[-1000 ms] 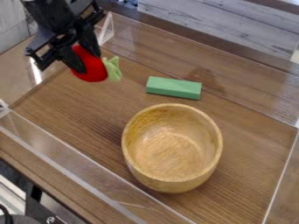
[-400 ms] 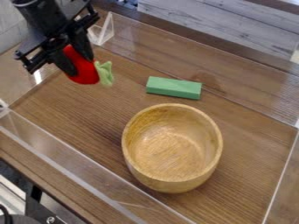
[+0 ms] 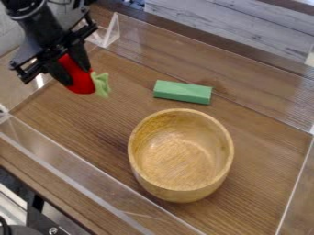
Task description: Move the red object to the left side of the table
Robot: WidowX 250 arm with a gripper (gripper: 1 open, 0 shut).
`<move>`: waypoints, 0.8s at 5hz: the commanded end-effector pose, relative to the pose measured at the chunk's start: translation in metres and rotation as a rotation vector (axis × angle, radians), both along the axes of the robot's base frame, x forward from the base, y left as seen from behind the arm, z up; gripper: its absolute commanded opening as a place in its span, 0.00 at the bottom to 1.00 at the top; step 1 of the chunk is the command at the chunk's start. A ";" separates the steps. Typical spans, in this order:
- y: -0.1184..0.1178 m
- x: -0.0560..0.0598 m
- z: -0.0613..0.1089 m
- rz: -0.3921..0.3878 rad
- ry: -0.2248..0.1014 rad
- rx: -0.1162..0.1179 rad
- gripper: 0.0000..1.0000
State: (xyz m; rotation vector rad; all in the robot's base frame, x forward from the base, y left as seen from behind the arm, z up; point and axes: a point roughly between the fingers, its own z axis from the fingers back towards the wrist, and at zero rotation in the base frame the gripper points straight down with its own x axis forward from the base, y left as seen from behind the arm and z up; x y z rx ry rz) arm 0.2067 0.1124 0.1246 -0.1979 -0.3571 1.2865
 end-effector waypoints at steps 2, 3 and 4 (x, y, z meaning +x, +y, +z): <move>0.011 0.002 0.003 -0.016 -0.029 0.095 0.00; 0.013 -0.010 -0.006 -0.035 -0.025 0.125 0.00; 0.016 -0.019 -0.014 -0.045 -0.020 0.149 0.00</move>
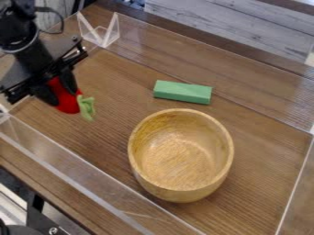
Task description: Move the red object to the left side of the table
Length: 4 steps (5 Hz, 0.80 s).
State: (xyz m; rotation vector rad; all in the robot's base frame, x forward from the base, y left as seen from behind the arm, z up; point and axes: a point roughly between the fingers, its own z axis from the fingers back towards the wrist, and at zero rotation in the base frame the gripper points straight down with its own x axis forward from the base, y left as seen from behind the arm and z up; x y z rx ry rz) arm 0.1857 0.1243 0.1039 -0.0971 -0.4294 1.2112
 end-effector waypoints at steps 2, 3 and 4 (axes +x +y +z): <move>0.009 0.018 0.009 -0.087 -0.020 0.046 1.00; 0.003 0.025 0.006 -0.142 -0.020 0.050 1.00; -0.004 0.031 0.004 -0.215 -0.024 0.054 1.00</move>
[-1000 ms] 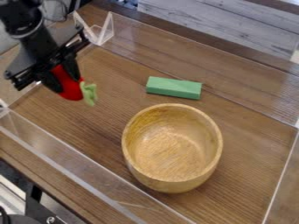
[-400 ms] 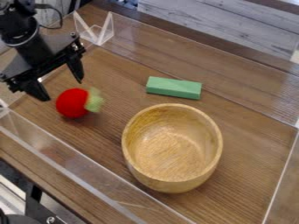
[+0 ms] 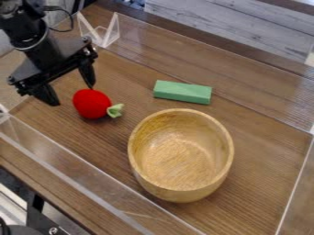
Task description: Move the red object to the left side of the table
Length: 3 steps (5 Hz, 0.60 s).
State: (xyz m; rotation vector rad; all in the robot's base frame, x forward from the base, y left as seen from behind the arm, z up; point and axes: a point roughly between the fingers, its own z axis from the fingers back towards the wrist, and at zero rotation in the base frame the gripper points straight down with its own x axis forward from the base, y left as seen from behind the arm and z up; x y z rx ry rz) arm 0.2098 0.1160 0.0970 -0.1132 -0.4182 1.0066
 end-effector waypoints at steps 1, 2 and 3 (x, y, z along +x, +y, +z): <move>0.004 0.021 0.025 -0.045 -0.035 0.036 1.00; 0.003 0.033 0.032 -0.060 -0.005 0.036 1.00; 0.001 0.041 0.022 -0.117 0.020 0.043 1.00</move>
